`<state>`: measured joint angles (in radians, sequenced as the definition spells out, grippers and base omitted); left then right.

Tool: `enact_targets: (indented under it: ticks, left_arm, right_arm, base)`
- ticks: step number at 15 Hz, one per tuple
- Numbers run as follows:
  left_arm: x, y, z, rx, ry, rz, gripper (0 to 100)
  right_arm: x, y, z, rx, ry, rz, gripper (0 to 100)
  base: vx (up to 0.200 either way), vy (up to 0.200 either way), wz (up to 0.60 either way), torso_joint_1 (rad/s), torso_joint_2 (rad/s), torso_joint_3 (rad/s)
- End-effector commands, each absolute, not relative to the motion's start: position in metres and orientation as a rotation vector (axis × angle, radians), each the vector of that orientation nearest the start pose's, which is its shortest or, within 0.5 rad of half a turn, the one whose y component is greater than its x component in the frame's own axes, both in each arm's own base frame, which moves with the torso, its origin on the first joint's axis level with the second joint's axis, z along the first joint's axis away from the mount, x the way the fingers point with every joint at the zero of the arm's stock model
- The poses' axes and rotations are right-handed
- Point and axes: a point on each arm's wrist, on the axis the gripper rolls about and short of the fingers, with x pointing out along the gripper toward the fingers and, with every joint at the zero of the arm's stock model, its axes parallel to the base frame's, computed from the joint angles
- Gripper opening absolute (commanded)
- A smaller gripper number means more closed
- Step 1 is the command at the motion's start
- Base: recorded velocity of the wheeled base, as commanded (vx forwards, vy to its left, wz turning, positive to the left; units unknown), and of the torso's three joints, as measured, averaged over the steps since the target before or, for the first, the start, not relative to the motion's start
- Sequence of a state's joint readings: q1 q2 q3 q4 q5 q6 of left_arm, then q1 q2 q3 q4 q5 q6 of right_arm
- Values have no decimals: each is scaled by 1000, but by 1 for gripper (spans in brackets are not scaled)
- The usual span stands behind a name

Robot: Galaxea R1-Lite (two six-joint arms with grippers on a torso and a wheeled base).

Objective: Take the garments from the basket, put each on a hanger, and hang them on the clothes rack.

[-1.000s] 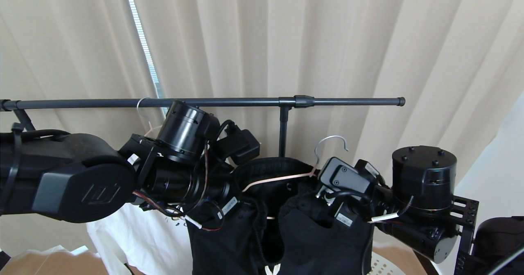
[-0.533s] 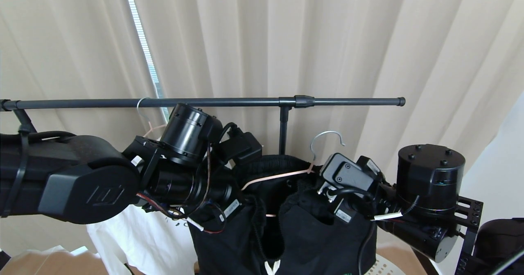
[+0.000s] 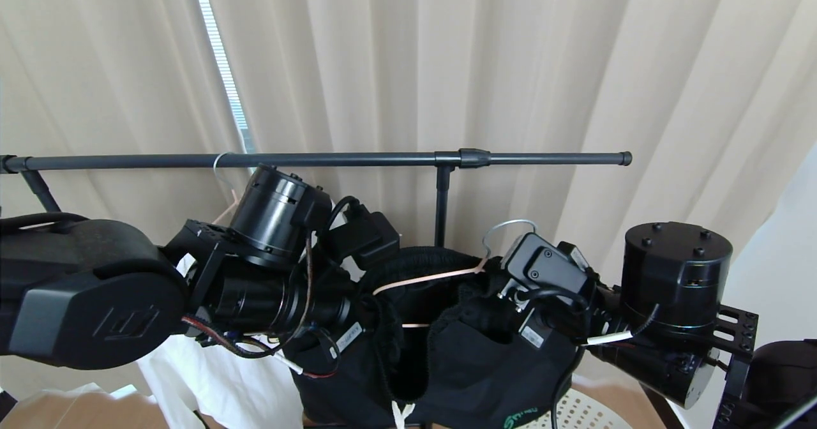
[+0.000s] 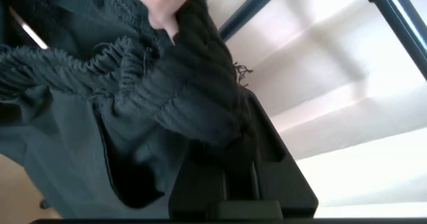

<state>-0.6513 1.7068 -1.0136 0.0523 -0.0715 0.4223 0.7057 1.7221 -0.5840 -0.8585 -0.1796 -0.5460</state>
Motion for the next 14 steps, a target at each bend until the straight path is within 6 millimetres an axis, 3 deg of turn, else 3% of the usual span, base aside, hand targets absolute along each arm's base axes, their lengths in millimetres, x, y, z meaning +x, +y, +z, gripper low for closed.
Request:
enact_targets:
  ticks: [1, 3, 4, 10, 11, 14]
  left_arm:
    - [230, -177, 180, 599, 558, -831, 0]
    - [226, -173, 180, 596, 545, -826, 0]
    - [224, -172, 181, 593, 531, -824, 0]
    - [220, -167, 179, 577, 502, -804, 0]
    - [214, -163, 184, 551, 494, -797, 0]
    - [204, -153, 188, 540, 479, -786, 0]
  right_arm:
    - [218, 180, 143, -646, 100, 601, 0]
    - [218, 180, 143, -623, 109, 600, 0]
    - [218, 180, 144, -621, 110, 598, 100]
    - [216, 161, 151, -611, 102, 641, 100]
    - [214, 147, 159, -596, 115, 705, 100]
    - [217, 136, 163, -566, 98, 761, 100]
  base:
    - [0, 0, 0, 0, 0, 0]
    - [0, 0, 0, 0, 0, 0]
    - [0, 0, 0, 0, 0, 0]
    - [0, 0, 0, 0, 0, 0]
    - [0, 0, 0, 0, 0, 0]
    - [0, 0, 0, 0, 0, 0]
